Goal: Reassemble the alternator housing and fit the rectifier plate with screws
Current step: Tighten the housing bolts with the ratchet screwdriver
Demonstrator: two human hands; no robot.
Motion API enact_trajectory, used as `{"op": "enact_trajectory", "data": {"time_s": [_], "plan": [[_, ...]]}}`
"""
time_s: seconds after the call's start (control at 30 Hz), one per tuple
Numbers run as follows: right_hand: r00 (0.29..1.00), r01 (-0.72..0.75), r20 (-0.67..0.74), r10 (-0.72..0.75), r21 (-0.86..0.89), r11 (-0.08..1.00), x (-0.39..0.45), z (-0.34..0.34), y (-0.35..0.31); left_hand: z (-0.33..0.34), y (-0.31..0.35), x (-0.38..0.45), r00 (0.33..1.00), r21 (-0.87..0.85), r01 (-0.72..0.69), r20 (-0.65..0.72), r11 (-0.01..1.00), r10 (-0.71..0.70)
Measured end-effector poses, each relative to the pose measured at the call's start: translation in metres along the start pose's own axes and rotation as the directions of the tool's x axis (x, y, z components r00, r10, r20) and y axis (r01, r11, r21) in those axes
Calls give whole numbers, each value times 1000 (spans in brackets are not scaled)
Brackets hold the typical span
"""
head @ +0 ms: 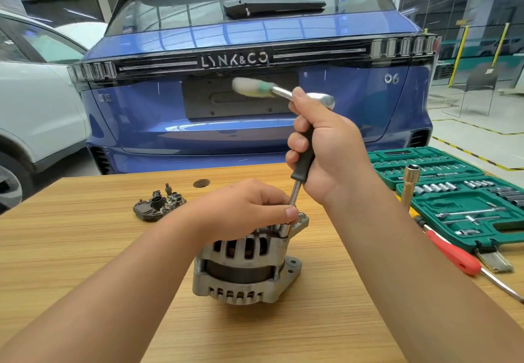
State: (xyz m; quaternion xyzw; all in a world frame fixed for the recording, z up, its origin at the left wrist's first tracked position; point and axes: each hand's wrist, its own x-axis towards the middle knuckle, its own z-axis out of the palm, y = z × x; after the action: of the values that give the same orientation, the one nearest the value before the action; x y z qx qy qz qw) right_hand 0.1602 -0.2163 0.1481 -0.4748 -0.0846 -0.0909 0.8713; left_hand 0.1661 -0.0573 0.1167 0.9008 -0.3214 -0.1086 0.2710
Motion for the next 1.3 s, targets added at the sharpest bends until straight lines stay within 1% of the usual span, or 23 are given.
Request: {"op": "enact_trajectory", "data": {"time_s": [0.03,0.1,0.17,0.2,0.23,0.27,0.33,0.37,0.4,0.5,0.6,0.67,0.73,0.87,0.9,0.97,1.0,1.03,1.07,1.13,1.2,1.23,1.3], "plan": [[999,-45,27,45,10,999,0,-1,-2,0,0,0,1000,3,4,-6,1000,-4],[979,-138,159,124,85,987,-1,-3,-4,0,-1,-1,1000,13,11,-16,1000,-11],[953,-166,282,109,186,969,-3,-1,-3,0,-2,-2,1000,17,11,-16,1000,-11],[949,-134,309,67,199,971,-5,1,-1,-1,-2,-2,1000,16,12,-15,1000,-12],[951,-61,310,5,174,983,-6,3,2,-1,-2,-3,1000,12,14,-14,1000,-14],[955,45,285,-77,118,992,-7,6,5,-1,-2,-3,1000,7,16,-14,1000,-16],[946,240,225,-234,-1,971,-8,9,9,0,-1,-2,1000,6,14,-17,1000,-14],[938,284,215,-272,-30,958,-8,9,10,0,-1,-2,1000,9,12,-20,1000,-12],[935,291,220,-279,-26,956,-8,8,10,0,-1,-1,1000,12,12,-23,1000,-11],[930,182,301,-209,114,977,-8,4,9,0,-1,-1,999,9,16,-28,1000,-16],[911,65,383,-153,233,970,-7,0,8,0,-1,-3,999,5,24,-37,1000,-24],[903,34,406,-142,261,965,-6,-1,8,-1,-1,-3,999,-4,22,-41,1000,-22],[906,36,400,-136,247,968,-5,-1,8,-1,0,-4,999,-13,21,-38,1000,-22],[946,31,311,-90,188,982,-5,4,8,0,-1,-4,999,-19,10,-36,1000,-11],[963,41,256,-80,154,987,-5,5,8,0,-1,-3,999,-16,9,-35,1000,-9],[990,109,82,-111,29,994,-3,5,7,0,0,-2,1000,0,9,-24,1000,-9],[990,139,3,-139,-31,990,-2,4,6,0,1,-1,1000,9,8,-13,1000,-8],[989,138,-41,-141,-65,988,-1,2,4,0,1,-1,1000,12,6,-6,1000,-6],[994,102,-34,-104,-67,993,-1,0,2,0,1,0,1000,11,4,-7,1000,-4],[992,-31,123,28,18,999,-1,-2,-1,1,-2,0,1000,10,5,-21,1000,-5],[963,-117,259,80,129,985,-3,0,0,0,-4,-1,1000,13,9,-28,1000,-9],[956,-110,288,60,160,981,-3,2,2,0,-5,-1,1000,15,9,-25,1000,-9],[956,0,289,-41,142,990,-5,5,7,0,-5,-1,1000,10,3,-15,1000,-3]]}}
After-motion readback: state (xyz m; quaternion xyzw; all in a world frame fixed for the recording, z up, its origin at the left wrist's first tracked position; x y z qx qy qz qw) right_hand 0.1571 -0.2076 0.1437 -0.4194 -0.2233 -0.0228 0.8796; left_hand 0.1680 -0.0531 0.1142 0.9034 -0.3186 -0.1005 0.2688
